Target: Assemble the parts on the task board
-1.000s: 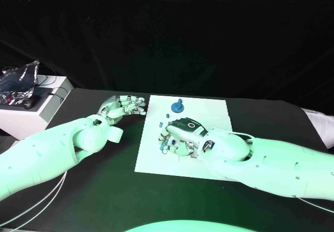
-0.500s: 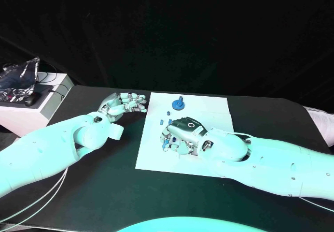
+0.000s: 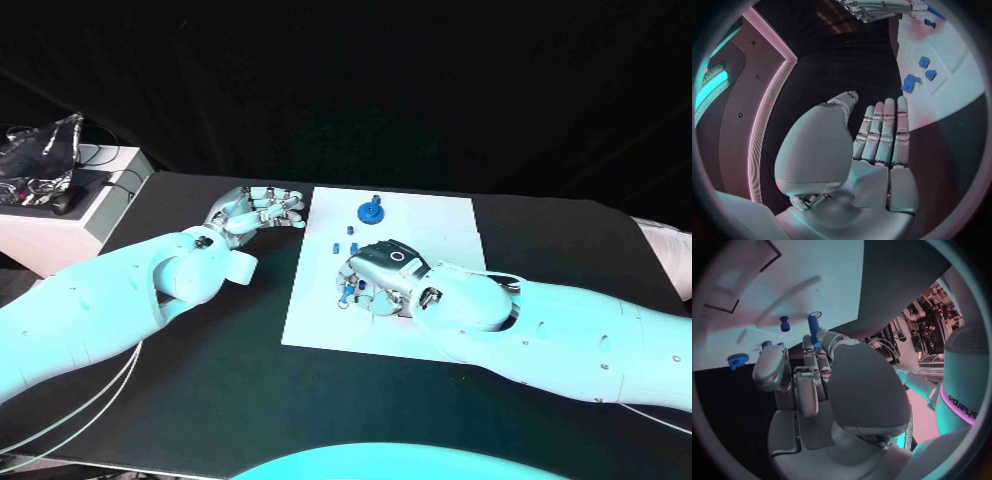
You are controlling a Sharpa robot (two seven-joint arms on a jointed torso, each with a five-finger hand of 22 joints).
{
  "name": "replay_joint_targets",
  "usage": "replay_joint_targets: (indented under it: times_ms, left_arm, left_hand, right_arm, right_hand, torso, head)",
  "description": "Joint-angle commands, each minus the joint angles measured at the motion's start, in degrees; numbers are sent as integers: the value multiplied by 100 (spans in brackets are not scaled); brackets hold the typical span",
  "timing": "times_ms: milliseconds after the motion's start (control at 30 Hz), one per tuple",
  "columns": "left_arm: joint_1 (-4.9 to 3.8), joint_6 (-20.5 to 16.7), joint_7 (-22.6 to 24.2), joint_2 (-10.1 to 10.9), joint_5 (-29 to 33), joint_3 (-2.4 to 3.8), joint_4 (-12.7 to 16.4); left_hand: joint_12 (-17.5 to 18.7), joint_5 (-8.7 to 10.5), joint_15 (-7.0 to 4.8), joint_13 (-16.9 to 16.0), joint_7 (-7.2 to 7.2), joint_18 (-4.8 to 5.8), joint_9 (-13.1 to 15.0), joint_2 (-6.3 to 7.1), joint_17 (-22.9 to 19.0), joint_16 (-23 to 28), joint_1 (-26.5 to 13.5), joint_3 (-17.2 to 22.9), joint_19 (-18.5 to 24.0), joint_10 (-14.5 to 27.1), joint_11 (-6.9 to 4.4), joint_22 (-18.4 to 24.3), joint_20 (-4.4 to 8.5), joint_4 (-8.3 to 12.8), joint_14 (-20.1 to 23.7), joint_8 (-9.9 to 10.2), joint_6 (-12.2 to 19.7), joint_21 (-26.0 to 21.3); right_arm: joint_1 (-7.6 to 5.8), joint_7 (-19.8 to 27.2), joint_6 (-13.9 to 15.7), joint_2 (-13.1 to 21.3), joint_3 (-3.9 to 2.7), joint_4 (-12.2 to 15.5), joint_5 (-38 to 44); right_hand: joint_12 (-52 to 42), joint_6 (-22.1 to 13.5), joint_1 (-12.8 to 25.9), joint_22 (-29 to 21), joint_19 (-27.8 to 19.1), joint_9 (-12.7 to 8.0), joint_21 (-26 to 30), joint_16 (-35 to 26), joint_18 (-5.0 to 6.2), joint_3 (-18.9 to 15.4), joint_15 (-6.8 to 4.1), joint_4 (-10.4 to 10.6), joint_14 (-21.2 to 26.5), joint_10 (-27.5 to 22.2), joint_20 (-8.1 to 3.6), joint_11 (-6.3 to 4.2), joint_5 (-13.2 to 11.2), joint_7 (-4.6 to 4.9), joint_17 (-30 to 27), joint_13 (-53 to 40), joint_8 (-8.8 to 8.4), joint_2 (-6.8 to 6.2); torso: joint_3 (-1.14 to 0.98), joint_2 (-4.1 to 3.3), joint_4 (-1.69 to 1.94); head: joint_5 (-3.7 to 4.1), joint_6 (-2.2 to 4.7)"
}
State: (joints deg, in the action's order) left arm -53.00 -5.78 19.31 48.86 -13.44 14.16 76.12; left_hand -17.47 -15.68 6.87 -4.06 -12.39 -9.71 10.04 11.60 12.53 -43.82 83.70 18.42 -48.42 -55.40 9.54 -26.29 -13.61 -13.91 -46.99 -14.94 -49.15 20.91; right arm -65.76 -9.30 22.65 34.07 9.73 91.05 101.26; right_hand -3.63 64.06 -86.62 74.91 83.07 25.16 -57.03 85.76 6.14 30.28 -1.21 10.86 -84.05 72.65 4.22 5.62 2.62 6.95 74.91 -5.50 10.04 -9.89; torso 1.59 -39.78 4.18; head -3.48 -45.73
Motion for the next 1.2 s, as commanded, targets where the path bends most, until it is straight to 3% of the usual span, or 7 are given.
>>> replay_joint_targets:
  times_ms: [33,633,1200]
  left_arm:
    - [-1,92,29,-7,31,4,16]
    - [-1,105,25,-24,31,4,-3]
    - [-1,121,9,-18,31,4,-10]
  left_hand:
    - [21,20,22,7,-46,-59,-6,-67,5,27,8,-4,-38,20,15,5,17,-34,-5,-31,10,-40]
    - [21,20,22,7,-46,-59,-6,-67,5,27,8,-4,-38,20,15,5,17,-34,-5,-31,10,-40]
    - [21,20,22,7,-46,-59,-6,-67,5,27,8,-4,-38,20,15,5,17,-34,-5,-31,10,-40]
  right_arm:
    - [15,-23,-110,-21,5,-18,105]
    - [57,8,-123,-36,20,-11,111]
    - [64,-20,-92,-9,21,50,143]
  right_hand:
    - [-18,30,-5,430,-18,2,12,2,-83,447,-22,-436,-354,306,-15,-257,17,25,362,-7,30,48]
    - [-18,30,-5,430,-18,2,12,2,-83,447,-22,-436,-354,306,-15,-257,17,25,362,-7,30,48]
    - [-17,28,20,434,-20,12,13,5,-83,465,-20,-457,-356,312,-14,-256,17,27,370,-6,37,45]
  torso:
    - [-3,-1,1]
    - [1,-1,1]
    - [-2,0,0]
  head:
    - [-8,-13]
    - [-32,-89]
    - [-52,-114]
